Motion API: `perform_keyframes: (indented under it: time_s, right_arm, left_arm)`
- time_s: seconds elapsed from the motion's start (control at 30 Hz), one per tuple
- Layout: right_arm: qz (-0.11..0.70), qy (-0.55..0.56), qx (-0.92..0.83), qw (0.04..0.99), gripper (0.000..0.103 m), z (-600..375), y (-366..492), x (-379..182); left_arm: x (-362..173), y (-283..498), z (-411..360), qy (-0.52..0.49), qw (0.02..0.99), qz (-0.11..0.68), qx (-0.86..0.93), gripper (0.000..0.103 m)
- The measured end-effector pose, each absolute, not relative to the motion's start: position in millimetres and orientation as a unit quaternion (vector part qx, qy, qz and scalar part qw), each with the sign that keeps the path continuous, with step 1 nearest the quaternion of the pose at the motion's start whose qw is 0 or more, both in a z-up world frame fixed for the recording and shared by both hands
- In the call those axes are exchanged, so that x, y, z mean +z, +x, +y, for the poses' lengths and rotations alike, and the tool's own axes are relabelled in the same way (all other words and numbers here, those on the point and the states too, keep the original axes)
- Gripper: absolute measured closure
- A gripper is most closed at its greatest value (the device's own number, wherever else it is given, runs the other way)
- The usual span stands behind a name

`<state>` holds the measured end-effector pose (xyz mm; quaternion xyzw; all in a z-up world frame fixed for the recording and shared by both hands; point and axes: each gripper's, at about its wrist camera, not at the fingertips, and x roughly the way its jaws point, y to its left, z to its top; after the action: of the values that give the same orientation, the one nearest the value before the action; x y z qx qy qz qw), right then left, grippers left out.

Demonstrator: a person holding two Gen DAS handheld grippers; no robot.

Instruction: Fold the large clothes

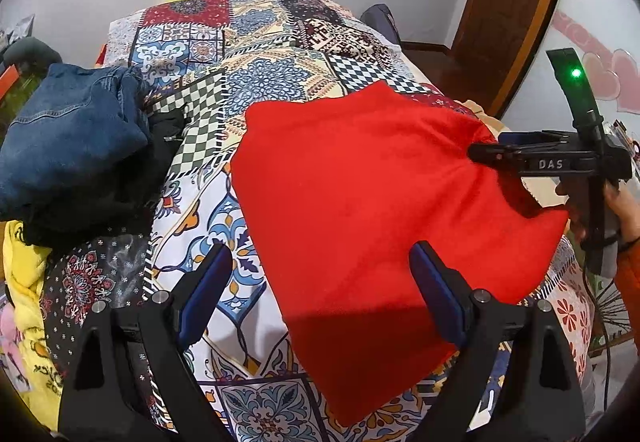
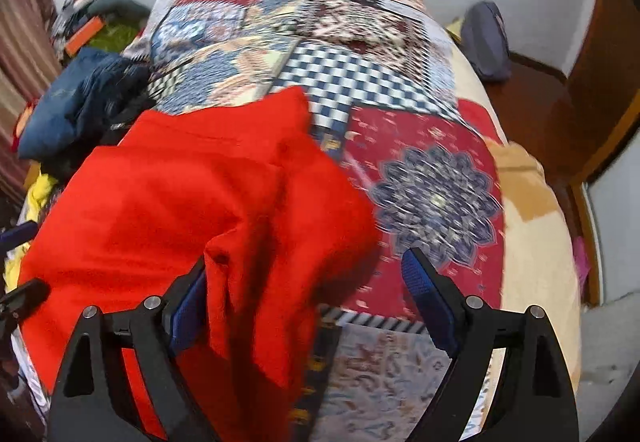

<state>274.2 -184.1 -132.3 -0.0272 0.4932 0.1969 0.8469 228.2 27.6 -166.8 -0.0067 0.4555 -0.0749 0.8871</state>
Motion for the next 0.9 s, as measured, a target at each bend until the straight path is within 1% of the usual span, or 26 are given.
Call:
perform_keyframes:
  time_s: [0.13, 0.2, 0.33, 0.43, 0.53, 0.63, 0.73, 0.9]
  right_arm:
    - [0.486, -0.035, 0.19, 0.852, 0.016, -197, 264, -122]
    - [0.479, -0.042, 0.179, 0.859, 0.016, -195, 254, -112]
    - [0.478, -0.02, 0.204, 0.854, 0.015, -187, 239, -101]
    - [0.487, -0.042, 0.227, 0.842, 0.014, -173, 221, -110]
    - [0.511, -0.054, 0.238, 0.825, 0.014, -168, 206, -132]
    - [0.525, -0.033, 0.239, 0.816, 0.013, -179, 196, -144]
    - [0.533, -0.013, 0.236, 0.812, 0.013, -192, 194, -139]
    - [0.512, 0.008, 0.233, 0.827, 0.013, -200, 202, -117]
  left_arm:
    - [-167, 227, 20, -0.003, 0.886, 0.457, -0.083, 0.012]
    - [-168, 222, 13, 0.012, 0.884, 0.459, -0.091, 0.012]
    - [-169, 212, 1, 0.049, 0.89, 0.446, -0.083, 0.012]
    - [-168, 211, 4, 0.036, 0.888, 0.452, -0.082, 0.012]
    - [-169, 208, 8, 0.02, 0.886, 0.456, -0.082, 0.012]
    - [-168, 202, 10, 0.015, 0.886, 0.456, -0.085, 0.012]
    - [-160, 199, 12, 0.01, 0.888, 0.452, -0.084, 0.012]
    - [-147, 212, 29, -0.026, 0.89, 0.449, -0.073, 0.012]
